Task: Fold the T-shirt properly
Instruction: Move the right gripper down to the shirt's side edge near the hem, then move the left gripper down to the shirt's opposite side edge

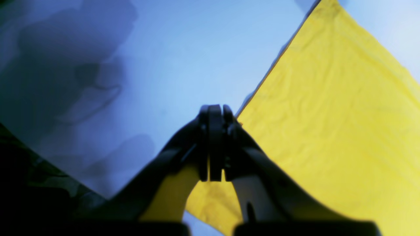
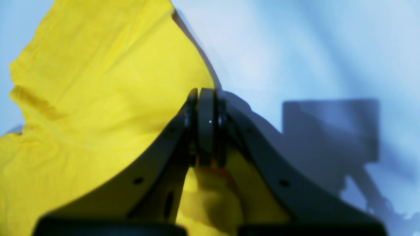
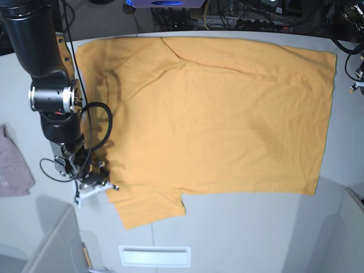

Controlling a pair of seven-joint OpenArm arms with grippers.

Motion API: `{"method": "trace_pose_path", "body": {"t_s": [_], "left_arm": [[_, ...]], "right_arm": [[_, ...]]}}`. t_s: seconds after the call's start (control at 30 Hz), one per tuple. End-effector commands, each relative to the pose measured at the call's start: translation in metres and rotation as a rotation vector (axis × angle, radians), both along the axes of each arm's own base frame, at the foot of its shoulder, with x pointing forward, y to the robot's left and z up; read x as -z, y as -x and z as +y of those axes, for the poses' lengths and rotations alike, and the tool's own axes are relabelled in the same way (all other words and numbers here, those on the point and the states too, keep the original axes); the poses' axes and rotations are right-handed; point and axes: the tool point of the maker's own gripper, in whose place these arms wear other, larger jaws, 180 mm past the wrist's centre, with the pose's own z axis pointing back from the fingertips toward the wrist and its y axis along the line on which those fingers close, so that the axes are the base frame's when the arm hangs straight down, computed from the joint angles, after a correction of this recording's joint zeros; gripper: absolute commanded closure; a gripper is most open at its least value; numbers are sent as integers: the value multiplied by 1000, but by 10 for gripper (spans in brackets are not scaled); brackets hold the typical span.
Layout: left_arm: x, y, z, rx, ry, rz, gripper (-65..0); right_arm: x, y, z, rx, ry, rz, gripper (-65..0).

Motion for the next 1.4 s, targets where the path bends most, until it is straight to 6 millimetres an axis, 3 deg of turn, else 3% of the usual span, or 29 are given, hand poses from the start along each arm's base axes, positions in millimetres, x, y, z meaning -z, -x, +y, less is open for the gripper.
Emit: {"method": "trace_pose_path", "body": {"t_s": [0.0, 0.07, 0.2, 0.37, 0.5, 0.63, 0.83, 0.97, 1.03, 1.1, 1.37], "left_arm": [[-9, -11, 1, 33, -26, -19, 0], [-3, -19, -1, 74, -25, 12, 0], [8, -54, -4, 128, 13, 16, 0], [-8, -102, 32, 59, 62, -76, -354], [-7, -152, 40, 58, 92, -66, -543], [21, -194, 30, 110, 32, 92, -555], [66, -220, 22, 120, 45, 163, -555], [89, -221, 14, 131, 51, 215, -555], [98, -224, -1, 152, 71, 224, -555], [96, -231, -10, 172, 65, 206, -555], [120, -216, -21, 180, 94, 262, -551]], "right_arm": [[-4, -2, 0, -10, 9, 22, 0], [-5, -2, 0, -10, 4, 26, 0], [-15, -10, 3, -25, 6, -4, 0], [-29, -13, 14, -82, -9, 0, 0], [-39, -15, 20, -113, -6, -22, 0], [-46, -15, 24, -136, -3, -35, 0], [-47, -12, 23, -146, 1, -30, 0], [-47, -12, 22, -146, 4, -30, 0], [-46, -12, 21, -146, 5, -28, 0], [-46, -12, 21, -146, 5, -28, 0], [-46, -12, 21, -146, 5, -28, 0]]}}
